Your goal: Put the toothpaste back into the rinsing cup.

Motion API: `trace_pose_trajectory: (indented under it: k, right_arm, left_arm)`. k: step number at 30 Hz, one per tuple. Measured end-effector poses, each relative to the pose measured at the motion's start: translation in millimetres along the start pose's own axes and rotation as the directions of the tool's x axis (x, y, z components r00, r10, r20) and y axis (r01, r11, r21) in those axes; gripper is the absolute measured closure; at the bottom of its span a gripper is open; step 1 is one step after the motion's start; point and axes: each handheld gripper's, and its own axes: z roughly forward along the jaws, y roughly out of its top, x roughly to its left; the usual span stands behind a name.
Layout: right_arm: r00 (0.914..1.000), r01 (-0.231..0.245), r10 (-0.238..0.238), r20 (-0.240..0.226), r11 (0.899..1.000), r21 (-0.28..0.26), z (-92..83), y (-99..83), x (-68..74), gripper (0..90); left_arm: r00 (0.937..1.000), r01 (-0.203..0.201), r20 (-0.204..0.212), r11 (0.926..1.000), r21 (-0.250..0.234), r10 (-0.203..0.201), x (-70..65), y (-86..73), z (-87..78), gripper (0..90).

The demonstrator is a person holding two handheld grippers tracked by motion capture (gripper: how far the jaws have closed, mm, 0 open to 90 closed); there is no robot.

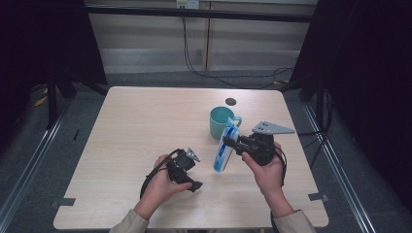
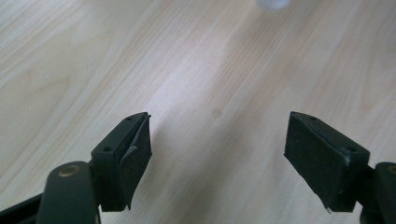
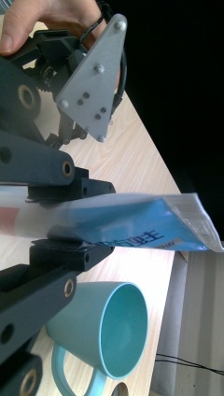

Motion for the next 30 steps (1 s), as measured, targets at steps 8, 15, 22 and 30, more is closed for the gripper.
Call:
trace_pose_trajectory:
  k: [8,15,22,30]
  right_arm:
    - [0.9993,0.036,-0.036,0.015,0.999,-0.009,0.9,6.1,-1.1,74.2]
    - [0.9984,0.052,-0.052,0.025,0.998,-0.018,2.4,10.6,-2.4,74.1]
    - [0.9969,0.075,-0.075,0.022,0.997,-0.017,2.8,18.9,-1.3,74.1]
    - [0.997,0.073,-0.072,0.03,0.997,-0.035,4.2,28.5,-3.9,74.0]
  left_arm:
    - [0.9999,0.009,-0.004,1.0,0.001,-0.009,3.0,-11.4,6.5,21.0]
    - [0.9987,-0.044,-0.026,0.9986,-0.029,0.043,5.7,-18.2,8.1,18.1]
    - [0.9976,-0.063,-0.034,0.9949,-0.079,0.061,6.9,-24.9,9.4,14.7]
    - [0.9971,-0.07,-0.041,0.9845,-0.161,0.065,5.8,-34.4,13.3,8.6]
